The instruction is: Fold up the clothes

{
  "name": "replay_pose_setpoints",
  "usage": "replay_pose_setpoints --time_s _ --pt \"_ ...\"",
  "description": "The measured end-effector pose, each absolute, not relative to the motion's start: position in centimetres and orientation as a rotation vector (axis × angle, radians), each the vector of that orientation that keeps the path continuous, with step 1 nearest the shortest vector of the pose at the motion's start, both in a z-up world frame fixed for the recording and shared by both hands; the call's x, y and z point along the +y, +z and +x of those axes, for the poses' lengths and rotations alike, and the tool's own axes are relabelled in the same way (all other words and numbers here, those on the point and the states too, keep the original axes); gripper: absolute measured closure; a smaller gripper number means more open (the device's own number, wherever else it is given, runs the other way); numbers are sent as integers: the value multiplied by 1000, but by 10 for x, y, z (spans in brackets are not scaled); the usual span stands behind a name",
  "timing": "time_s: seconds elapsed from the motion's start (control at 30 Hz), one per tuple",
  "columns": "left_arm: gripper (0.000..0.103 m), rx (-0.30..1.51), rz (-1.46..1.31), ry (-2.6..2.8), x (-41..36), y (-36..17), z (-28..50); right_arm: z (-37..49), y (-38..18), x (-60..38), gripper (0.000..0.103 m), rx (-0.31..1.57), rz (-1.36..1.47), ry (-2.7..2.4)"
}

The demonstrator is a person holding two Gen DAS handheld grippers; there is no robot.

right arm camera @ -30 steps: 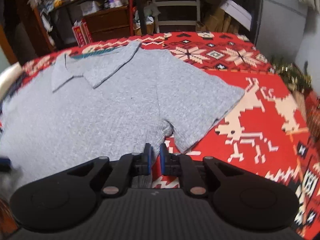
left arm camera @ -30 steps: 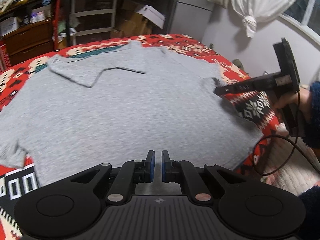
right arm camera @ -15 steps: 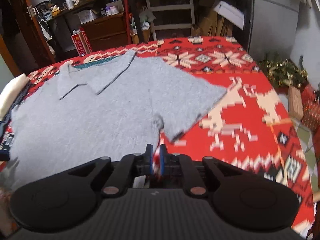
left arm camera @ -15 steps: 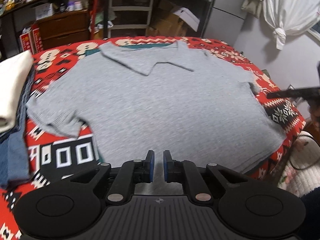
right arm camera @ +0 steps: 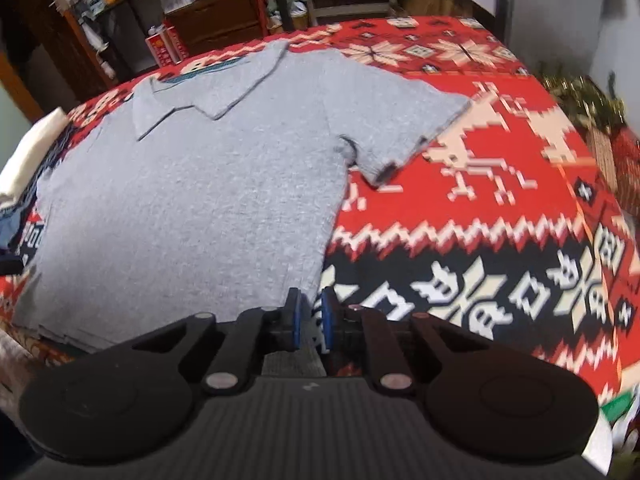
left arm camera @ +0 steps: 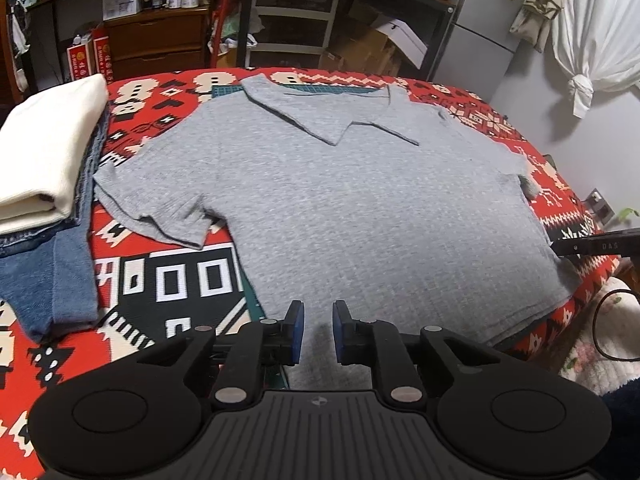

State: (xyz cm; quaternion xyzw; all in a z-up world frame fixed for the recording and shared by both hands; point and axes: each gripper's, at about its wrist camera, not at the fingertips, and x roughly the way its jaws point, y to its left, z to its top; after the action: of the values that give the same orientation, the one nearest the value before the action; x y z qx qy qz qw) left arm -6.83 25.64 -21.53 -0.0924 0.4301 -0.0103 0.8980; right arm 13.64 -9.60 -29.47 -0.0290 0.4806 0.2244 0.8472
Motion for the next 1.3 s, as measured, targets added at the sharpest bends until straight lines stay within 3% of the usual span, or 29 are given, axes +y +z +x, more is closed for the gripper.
replay_pose_setpoints --time_s 0.03,0.17,0.37,0.43,0.5,0.57,0.63,0.77,0.83,0.9,1.0,1.23,1.3 --pt "85 890 -196 -16 258 -215 -69 136 -294 -93 103 1009 -93 477" --pt "84 893 -203 1 262 -215 -72 134 -292 -88 103 975 -188 440" --pt "84 918 -207 17 268 -216 -73 136 -288 -103 98 970 -93 437" --pt "83 925 -221 24 270 -216 -74 134 -284 -108 85 963 -43 449" --pt "80 927 -237 31 273 -215 -76 132 -278 -109 85 950 -25 453" --pt "73 925 -244 40 274 -214 -77 129 -273 -109 76 938 -7 458" --pt "68 917 -232 47 270 -210 -76 127 -267 -106 58 925 4 477" --pt "49 884 -208 29 259 -204 -70 123 -262 -81 38 916 5 561" --pt "39 869 -186 7 251 -204 -64 120 -263 -66 23 906 -2 593" --pt "37 854 -146 -7 239 -207 -57 119 -264 -51 14 897 -20 624" --pt "25 833 -94 -25 222 -212 -46 118 -270 -28 5 885 -62 652" --pt "22 884 1 -11 190 -242 -19 118 -290 0 1 872 -160 622" --pt "17 889 28 4 184 -249 -15 118 -298 3 1 877 -194 602"
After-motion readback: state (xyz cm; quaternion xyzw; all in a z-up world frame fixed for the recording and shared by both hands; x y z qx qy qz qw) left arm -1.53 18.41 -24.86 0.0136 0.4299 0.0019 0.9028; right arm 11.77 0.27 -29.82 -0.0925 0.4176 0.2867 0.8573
